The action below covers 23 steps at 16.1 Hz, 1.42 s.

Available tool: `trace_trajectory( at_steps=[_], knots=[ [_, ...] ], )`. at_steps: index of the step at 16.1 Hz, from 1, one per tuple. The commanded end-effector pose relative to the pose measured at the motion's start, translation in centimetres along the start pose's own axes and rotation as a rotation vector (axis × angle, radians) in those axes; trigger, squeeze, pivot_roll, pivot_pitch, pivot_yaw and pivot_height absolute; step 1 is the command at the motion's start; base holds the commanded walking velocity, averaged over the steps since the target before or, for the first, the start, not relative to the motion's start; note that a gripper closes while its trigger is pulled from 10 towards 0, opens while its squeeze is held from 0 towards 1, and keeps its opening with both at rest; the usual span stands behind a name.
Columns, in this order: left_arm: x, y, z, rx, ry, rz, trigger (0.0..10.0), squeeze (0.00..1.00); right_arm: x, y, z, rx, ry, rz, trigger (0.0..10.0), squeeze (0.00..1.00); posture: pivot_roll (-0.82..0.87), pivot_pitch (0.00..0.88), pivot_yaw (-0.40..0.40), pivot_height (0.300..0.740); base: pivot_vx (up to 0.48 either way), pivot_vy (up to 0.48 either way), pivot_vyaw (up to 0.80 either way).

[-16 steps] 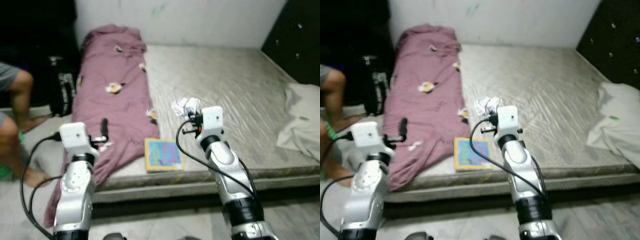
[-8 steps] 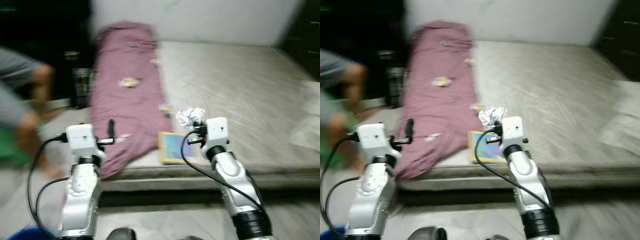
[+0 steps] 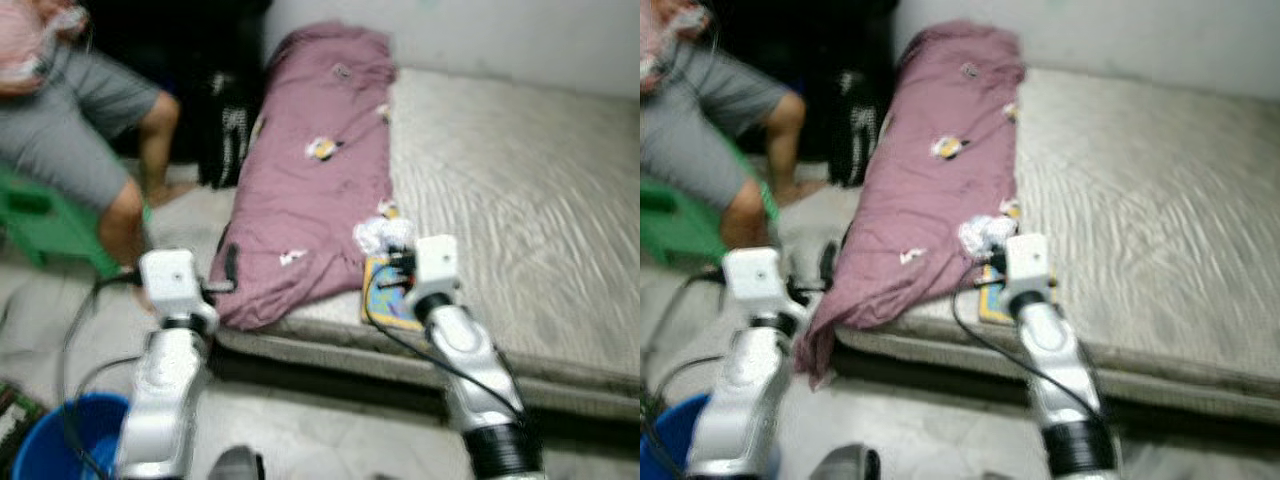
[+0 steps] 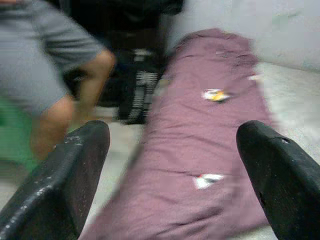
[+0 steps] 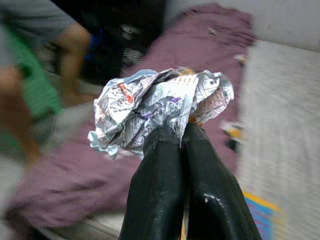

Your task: Clean up the room

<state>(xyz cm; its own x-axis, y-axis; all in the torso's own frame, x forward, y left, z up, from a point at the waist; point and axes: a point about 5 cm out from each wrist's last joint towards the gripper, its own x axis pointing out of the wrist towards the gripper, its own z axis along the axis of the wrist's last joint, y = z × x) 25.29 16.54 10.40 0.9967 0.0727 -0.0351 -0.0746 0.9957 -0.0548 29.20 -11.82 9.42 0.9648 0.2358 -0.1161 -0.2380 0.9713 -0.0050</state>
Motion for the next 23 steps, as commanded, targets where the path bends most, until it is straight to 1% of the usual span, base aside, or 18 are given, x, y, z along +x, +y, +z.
trace_trajectory(
  at_steps=[1,5,7,8,10,14,20,23],
  knots=[
    [0.0,-0.6,0.4,-0.022,-0.015,-0.023,10.0,0.00,0.0,-0.4,0.2,-0.008,-0.005,-0.005,10.0,0.00,0.02,0.036,-0.041,0.740,0.000,0.000,0.80],
    [0.2,-0.9,0.3,-0.011,-0.002,-0.047,10.0,0.00,0.3,-0.2,0.2,-0.002,-0.008,-0.001,10.0,0.00,0.03,0.030,-0.038,0.740,0.000,0.000,0.80],
    [0.5,-1.0,0.6,-0.004,-0.008,-0.056,10.0,0.00,0.7,0.0,0.5,0.004,-0.018,0.001,10.0,0.00,0.03,0.043,-0.036,0.740,0.000,0.000,0.80],
    [0.6,-0.8,0.8,-0.001,-0.013,-0.054,10.0,0.00,0.9,0.3,0.6,0.003,-0.026,0.008,10.0,0.00,0.03,0.037,-0.034,0.740,0.000,0.000,0.80],
    [0.6,-0.6,0.7,0.002,-0.005,-0.048,10.0,0.00,0.9,0.4,0.5,0.001,-0.026,0.015,10.0,0.00,0.04,0.040,-0.035,0.740,0.000,0.000,0.80],
    [0.4,-1.0,0.6,0.001,-0.004,-0.051,10.0,0.00,1.1,0.5,0.6,0.009,-0.028,0.023,10.0,0.00,0.04,0.046,-0.040,0.740,0.000,0.000,0.80],
    [0.4,-1.5,0.8,-0.033,-0.011,-0.086,10.0,0.00,1.2,0.5,0.5,0.006,-0.022,0.033,10.0,0.00,0.03,0.053,-0.046,0.740,0.000,0.000,0.80],
    [0.4,-1.6,0.8,-0.031,-0.015,-0.084,10.0,0.00,1.2,0.4,0.5,0.007,-0.022,0.034,10.0,0.00,0.03,0.054,-0.048,0.740,0.000,0.000,0.80]
  ],
)
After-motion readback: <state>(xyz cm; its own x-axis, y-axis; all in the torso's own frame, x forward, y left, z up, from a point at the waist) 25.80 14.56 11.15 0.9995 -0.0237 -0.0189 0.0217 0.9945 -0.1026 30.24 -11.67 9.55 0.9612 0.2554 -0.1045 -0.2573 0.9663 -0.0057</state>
